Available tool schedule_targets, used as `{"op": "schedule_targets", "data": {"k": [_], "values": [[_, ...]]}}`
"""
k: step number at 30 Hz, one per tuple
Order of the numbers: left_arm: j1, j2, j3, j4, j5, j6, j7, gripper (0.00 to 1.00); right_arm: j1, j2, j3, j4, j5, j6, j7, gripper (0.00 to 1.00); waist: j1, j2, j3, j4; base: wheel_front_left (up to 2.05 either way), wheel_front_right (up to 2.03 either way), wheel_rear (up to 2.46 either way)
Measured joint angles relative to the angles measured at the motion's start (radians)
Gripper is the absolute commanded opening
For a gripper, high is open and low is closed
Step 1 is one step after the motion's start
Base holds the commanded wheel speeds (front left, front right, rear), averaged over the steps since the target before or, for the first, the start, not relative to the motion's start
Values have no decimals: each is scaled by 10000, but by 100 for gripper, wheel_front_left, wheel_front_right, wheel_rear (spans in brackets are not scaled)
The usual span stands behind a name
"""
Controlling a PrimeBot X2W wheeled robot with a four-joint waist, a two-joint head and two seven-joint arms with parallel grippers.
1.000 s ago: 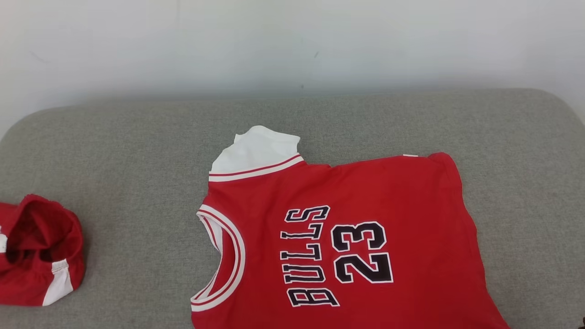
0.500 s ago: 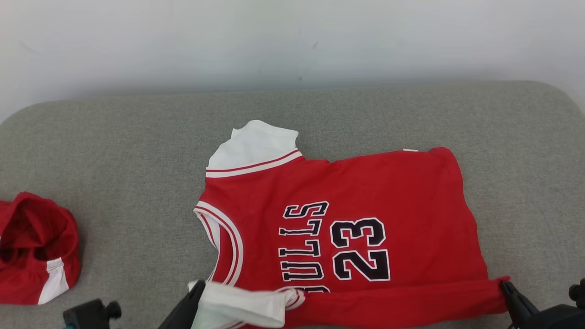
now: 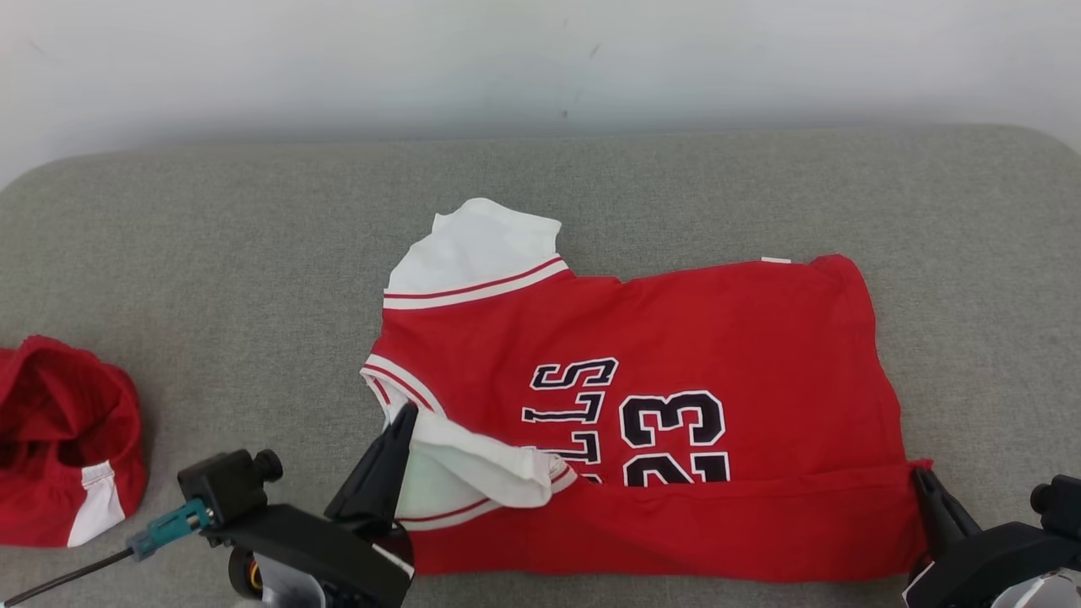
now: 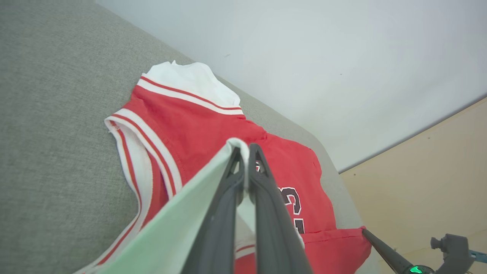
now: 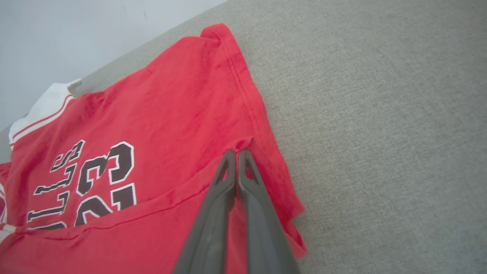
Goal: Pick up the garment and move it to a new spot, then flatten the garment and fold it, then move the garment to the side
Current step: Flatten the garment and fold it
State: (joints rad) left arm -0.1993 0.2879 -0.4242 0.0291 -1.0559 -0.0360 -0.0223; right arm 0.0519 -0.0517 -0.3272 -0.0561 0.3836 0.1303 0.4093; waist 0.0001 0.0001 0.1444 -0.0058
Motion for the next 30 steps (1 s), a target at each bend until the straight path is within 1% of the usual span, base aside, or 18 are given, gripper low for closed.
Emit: {"op": "schedule_targets", "data": {"k": [6, 11, 15, 20, 21, 22, 23, 27, 30], "values": [[-532, -169, -29, 602, 169, -132, -219, 0, -105, 2, -209, 259, -176, 2, -489, 0, 0, 0, 158, 21, 0, 0, 0], [-805, -224, 88, 934, 236, -125, -460, 0, -365, -2, -330, 314, -188, 0, -991, 0, 0, 0, 251, -28, 0, 0, 0], [-900, -213, 86, 1108, 280, -111, -481, 0, -388, -2, -337, 493, -186, 0, -1016, 0, 0, 0, 330, -60, 0, 0, 0], [-1209, -222, -79, 1429, 631, -38, -479, 0, -566, 0, -347, 725, -299, 2, -1074, 0, 0, 0, 456, -54, 0, 0, 0], [-1318, -219, -123, 1563, 784, 50, -523, 5, -610, 2, -391, 773, -378, 0, -1156, 12, 0, 0, 477, -48, 0, 0, 0], [-1422, -226, -132, 1697, 918, 186, -606, 92, -682, 0, -426, 826, -430, 0, -1244, 100, 0, 0, 498, -43, 0, 0, 0], [-1535, -217, -155, 1864, 1087, 291, -675, 100, -763, 0, -454, 871, -476, 2, -1358, 100, 0, 0, 517, -40, 0, 0, 0], [-1943, -163, -372, 2500, 1854, 675, -895, 100, -1211, -4, -510, 1114, -552, 0, -1789, 100, 0, 0, 538, -68, 0, 0, 0], [-2090, -38, -583, 2778, 2410, 907, -1108, 100, -1374, 0, -403, 1177, -604, 0, -1873, 100, 0, 0, 468, -93, 0, 0, 0]]}}
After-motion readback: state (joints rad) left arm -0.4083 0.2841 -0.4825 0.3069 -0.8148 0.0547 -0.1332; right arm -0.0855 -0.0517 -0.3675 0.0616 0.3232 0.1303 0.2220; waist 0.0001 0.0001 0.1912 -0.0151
